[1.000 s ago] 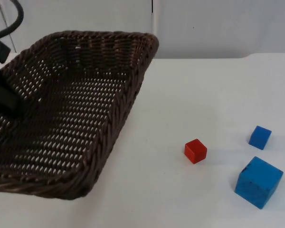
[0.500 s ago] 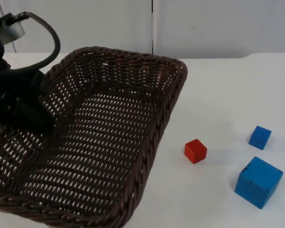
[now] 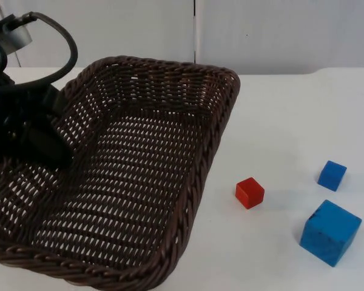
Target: Pick up the basket with the left hand and place the largest block into the basket with the right hand.
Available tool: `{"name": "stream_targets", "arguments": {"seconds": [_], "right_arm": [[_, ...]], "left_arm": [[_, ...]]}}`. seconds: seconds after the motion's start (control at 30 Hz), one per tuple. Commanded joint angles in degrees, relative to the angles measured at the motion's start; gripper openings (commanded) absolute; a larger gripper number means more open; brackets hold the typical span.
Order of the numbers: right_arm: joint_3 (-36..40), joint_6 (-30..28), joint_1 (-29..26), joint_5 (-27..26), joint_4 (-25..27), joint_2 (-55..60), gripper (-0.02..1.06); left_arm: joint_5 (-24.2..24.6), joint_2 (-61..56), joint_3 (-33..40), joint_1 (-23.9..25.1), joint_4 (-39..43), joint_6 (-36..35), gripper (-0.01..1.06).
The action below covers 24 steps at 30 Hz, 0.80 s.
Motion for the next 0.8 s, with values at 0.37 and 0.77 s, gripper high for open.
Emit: {"name": "stream_targets", "arguments": {"seconds": [0.37,0.77], "right_arm": [[-6.93,-0.19,-0.35,-4.95,1.71,16.87,1.05],[-12.49,-2.35,-0.35,-9.56,4.89,39.7,1.05]], "left_arm": [[0.44,-0.78,0.14,-0.27,-2.74,-0.3,0.0],[0.44,-0.78,0.14,-0.27,-2.84,-0.3,0.0]]}}
